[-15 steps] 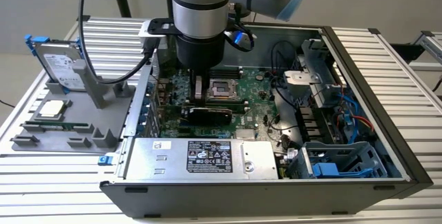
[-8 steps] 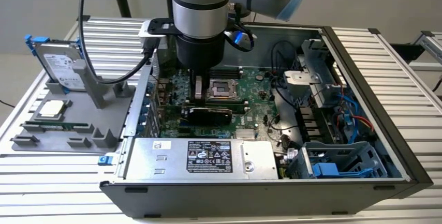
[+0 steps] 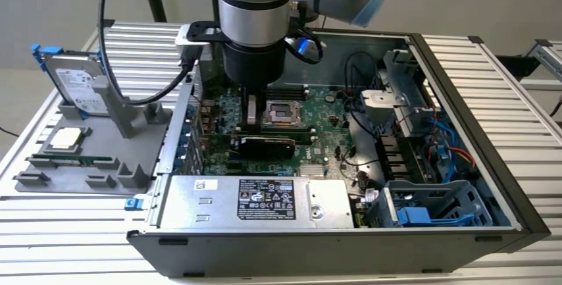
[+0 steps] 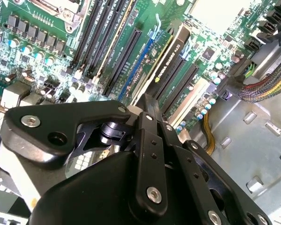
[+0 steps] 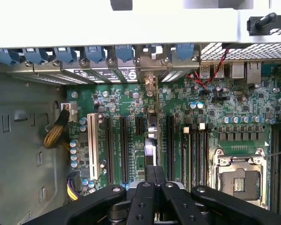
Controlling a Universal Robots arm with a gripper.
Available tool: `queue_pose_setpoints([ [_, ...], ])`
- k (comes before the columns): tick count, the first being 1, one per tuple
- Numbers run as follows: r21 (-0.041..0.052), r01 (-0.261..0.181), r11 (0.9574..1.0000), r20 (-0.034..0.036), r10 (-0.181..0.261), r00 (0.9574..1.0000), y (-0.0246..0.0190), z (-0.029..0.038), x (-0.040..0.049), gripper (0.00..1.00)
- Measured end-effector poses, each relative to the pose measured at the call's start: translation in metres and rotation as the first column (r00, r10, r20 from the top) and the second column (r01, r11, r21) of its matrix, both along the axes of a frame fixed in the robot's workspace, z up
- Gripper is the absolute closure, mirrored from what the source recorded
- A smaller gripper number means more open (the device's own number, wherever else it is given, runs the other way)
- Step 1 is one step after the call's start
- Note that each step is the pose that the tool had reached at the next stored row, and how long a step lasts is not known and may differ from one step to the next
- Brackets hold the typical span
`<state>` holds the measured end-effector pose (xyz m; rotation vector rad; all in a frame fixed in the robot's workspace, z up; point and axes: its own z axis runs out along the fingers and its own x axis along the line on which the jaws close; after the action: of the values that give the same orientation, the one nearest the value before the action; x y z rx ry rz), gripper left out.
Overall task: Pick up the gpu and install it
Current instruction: 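Insert the gpu into the slot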
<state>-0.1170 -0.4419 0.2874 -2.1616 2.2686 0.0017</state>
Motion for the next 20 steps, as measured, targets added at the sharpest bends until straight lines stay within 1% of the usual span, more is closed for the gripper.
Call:
queue_pose_setpoints([
  [5,0.0001,0.000,1.0000,0.0001,0.000,1.0000,0.0000,0.0067,-0.0018,1.00],
  [10,0.0000,0.000,1.0000,0.0000,0.000,1.0000,0.0001,0.0089,-0.0059,1.00],
  [14,0.0000,0.000,1.0000,0.0000,0.000,1.0000,0.0003,0.0092,-0.0111,1.00],
  [18,0.0000,0.000,1.0000,0.0000,0.000,1.0000,0.0007,0.0093,-0.0182,1.00],
  [19,0.0000,0.000,1.0000,0.0000,0.000,1.0000,0.0015,0.0094,-0.0252,1.00],
  [20,0.0000,0.000,1.0000,0.0001,0.000,1.0000,0.0017,0.0095,-0.0274,1.00],
])
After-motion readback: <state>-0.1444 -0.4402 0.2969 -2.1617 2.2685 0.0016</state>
